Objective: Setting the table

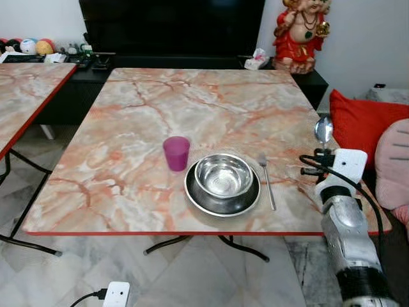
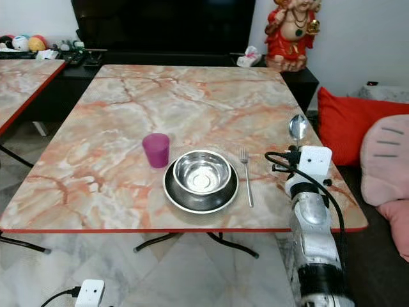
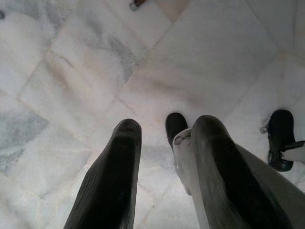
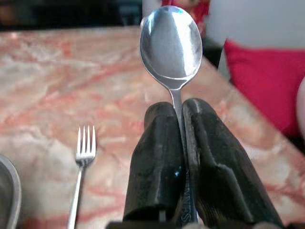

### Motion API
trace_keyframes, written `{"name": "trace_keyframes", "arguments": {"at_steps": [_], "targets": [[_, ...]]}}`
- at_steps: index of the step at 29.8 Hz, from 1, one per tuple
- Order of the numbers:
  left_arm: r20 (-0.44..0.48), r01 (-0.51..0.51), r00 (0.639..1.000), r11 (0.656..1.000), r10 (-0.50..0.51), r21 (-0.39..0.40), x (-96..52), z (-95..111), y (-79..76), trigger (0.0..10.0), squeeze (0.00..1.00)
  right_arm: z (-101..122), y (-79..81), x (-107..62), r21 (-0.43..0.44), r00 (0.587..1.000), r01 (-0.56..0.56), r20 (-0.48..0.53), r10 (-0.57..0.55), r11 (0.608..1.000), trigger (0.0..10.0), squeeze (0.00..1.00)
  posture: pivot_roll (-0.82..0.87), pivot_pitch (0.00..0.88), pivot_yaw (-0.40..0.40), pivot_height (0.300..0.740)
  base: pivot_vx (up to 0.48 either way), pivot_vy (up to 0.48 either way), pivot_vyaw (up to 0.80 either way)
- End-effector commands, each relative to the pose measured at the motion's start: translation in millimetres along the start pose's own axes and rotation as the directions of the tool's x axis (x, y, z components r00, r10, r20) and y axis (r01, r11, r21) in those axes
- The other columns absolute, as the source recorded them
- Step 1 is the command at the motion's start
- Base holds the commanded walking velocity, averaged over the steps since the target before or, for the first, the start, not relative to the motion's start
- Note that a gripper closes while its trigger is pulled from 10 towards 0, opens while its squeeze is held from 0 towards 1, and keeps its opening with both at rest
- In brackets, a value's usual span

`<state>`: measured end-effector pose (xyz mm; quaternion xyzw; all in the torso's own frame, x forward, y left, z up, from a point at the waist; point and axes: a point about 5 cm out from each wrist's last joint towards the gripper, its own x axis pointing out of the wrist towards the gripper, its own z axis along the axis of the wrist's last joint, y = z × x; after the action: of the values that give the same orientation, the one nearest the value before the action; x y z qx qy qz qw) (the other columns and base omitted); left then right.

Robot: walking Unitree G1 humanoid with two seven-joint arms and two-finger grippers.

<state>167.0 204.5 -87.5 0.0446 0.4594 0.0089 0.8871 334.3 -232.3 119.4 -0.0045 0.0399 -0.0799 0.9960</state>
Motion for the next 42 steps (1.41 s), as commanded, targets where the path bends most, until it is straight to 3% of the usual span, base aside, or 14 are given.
{"name": "trace_keyframes", "arguments": {"at_steps": [1, 7, 19, 42], "targets": [[-0.007, 0.003, 1.0, 1.0, -0.003, -0.002, -0.6, -2.8, 0.3, 10.0, 0.0, -2.5, -2.3, 4.7, 0.013, 0.999, -0.018, -0.046, 0.019, 1.0, 10.0, 0.0, 0.01, 0.009, -0.001, 0.736, 0.0, 0.0, 0.0], [-0.008, 0.002, 1.0, 1.0, -0.002, 0.0, -0.5, -2.4, 0.5, 10.0, 0.0, -1.1, 4.5, 9.7, 0.032, 0.998, -0.042, -0.053, 0.043, 0.999, 10.0, 0.0, 0.02, 0.011, 0.0, 0.736, 0.093, 0.0, 0.0], [0.004, 0.008, 1.0, 1.0, -0.008, -0.003, 0.2, 0.6, -1.3, 10.0, 0.0, -14.9, 15.1, 3.5, 0.045, 0.991, -0.076, -0.105, 0.081, 0.996, 10.0, 0.0, 0.02, 0.013, 0.002, 0.736, 0.307, 0.0, 0.0], [0.009, 0.018, 1.0, 1.0, -0.018, -0.019, 0.5, 1.5, -4.2, 10.0, 0.0, -13.8, 18.0, 2.1, 0.025, 0.991, -0.064, -0.113, 0.066, 0.998, 10.0, 0.0, 0.02, 0.02, 0.002, 0.736, 0.0, 0.0, 0.0]]}}
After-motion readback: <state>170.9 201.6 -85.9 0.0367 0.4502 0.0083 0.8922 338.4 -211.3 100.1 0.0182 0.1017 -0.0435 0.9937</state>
